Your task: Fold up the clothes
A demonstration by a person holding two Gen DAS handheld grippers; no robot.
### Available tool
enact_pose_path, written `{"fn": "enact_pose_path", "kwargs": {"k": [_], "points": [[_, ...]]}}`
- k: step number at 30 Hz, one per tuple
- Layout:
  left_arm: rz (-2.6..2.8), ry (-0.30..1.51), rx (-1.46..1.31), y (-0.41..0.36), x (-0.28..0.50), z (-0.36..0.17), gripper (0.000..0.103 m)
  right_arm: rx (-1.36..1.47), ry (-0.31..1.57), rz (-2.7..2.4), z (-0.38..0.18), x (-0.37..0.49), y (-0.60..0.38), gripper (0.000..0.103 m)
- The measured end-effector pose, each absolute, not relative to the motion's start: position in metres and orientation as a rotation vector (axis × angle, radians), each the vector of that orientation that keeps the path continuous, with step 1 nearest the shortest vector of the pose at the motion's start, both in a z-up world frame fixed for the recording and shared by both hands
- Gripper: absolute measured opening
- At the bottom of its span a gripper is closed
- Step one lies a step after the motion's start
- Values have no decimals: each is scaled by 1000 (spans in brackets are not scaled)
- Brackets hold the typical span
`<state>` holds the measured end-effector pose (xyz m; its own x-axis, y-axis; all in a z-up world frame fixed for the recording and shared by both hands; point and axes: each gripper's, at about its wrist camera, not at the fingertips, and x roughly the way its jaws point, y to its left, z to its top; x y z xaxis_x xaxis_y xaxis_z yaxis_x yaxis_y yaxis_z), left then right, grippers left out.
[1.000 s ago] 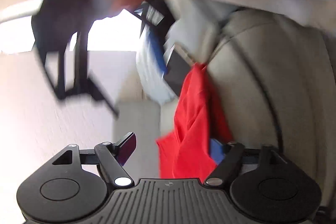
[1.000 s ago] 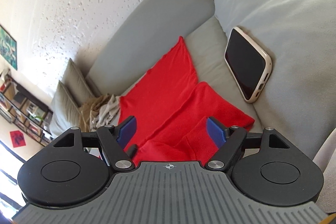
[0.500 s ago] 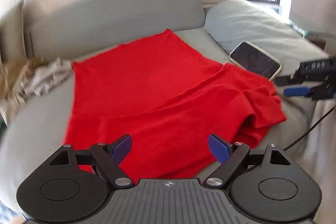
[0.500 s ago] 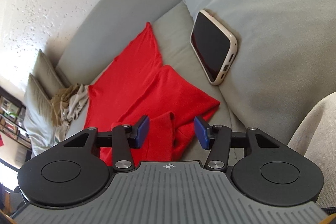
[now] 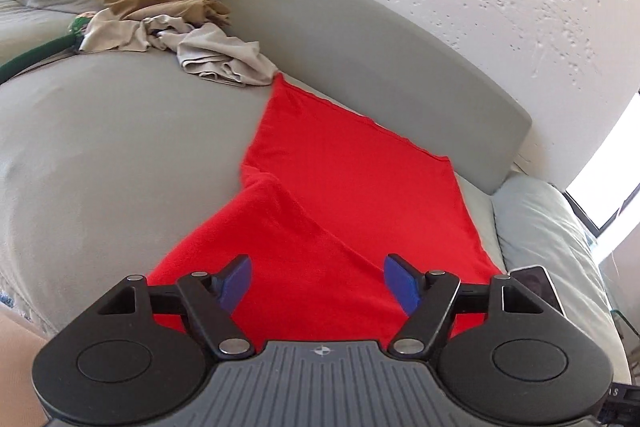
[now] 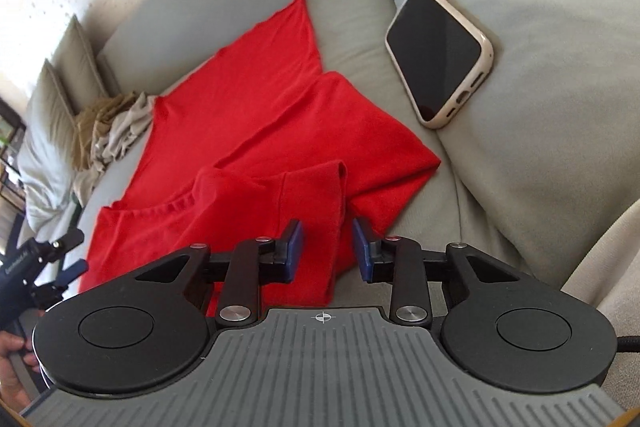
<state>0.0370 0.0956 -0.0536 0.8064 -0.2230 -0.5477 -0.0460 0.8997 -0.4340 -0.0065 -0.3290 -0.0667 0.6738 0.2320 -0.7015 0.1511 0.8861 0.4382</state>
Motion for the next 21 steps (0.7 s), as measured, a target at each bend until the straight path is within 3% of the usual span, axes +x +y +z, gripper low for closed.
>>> {"fn": "enact_pose_path", "kwargs": {"k": [2, 4, 10, 15, 21], "points": [[-56, 585, -466, 102, 32, -51, 69, 373, 832, 44, -65, -7, -314, 23], [-22, 534, -486, 112, 29, -45, 69, 256, 803, 29, -59, -9, -301, 5], [18, 501, -535, 139, 36, -27, 69, -41, 646, 10, -22, -11, -266, 3], [41, 506, -532, 141, 44, -35, 69, -294, 385, -74, 22, 1, -242, 1], [96, 578, -624, 155, 50, -55, 69, -128, 540, -86, -5, 38, -276, 2]]}}
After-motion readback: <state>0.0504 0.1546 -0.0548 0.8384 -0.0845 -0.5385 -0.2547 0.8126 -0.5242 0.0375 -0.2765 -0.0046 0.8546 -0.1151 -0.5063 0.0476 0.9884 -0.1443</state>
